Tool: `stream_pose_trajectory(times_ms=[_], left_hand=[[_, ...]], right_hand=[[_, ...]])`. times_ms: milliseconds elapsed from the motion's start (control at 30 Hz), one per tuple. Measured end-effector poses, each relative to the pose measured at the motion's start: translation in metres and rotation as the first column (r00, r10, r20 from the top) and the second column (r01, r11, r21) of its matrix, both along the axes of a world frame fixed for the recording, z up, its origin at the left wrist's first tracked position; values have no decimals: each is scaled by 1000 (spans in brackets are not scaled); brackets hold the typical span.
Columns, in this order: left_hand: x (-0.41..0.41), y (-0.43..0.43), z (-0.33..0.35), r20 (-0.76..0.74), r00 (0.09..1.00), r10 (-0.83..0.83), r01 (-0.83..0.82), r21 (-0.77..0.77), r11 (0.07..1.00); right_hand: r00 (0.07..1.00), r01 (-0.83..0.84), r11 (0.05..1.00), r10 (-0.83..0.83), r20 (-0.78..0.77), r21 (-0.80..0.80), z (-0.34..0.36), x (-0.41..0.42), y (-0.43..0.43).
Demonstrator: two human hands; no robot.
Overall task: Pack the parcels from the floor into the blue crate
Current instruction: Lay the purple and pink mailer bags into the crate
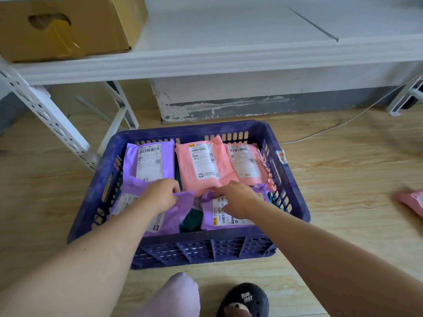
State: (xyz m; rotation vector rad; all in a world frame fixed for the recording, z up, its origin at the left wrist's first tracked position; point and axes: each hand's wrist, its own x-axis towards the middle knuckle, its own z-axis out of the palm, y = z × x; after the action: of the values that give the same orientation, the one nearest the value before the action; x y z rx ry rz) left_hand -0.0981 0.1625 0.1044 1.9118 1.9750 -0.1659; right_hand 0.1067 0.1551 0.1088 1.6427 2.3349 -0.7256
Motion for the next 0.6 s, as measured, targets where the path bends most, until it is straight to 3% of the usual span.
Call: stream_pose_trajectory(times_ms=[100, 267, 333, 467, 533, 600], left_hand=[[11, 6, -9, 16, 1000, -27, 28, -55, 998], [13, 14, -8, 118, 978, 172, -177, 40, 983], [10, 11, -9, 26, 992, 125, -126, 10, 992], [9, 5, -6, -223, 975, -14, 24, 42, 999], [9, 2, 0, -250, 965, -84, 131, 178, 975], [11, -2, 7, -184, 968, -173, 219, 273, 937]], right_hand=[[996, 75, 996, -73, -48, 42, -2, -4, 1], [929, 320, 947, -307, -206, 31, -2, -1, 8], [911, 342, 940, -334, -243, -8, -1, -2, 10], [955, 192, 979, -203, -218, -72, -1, -16, 8], [961, 174, 985, -173, -217, -13, -1, -23, 8], [954, 207, 973, -178, -242, 102, 2, -23, 9]])
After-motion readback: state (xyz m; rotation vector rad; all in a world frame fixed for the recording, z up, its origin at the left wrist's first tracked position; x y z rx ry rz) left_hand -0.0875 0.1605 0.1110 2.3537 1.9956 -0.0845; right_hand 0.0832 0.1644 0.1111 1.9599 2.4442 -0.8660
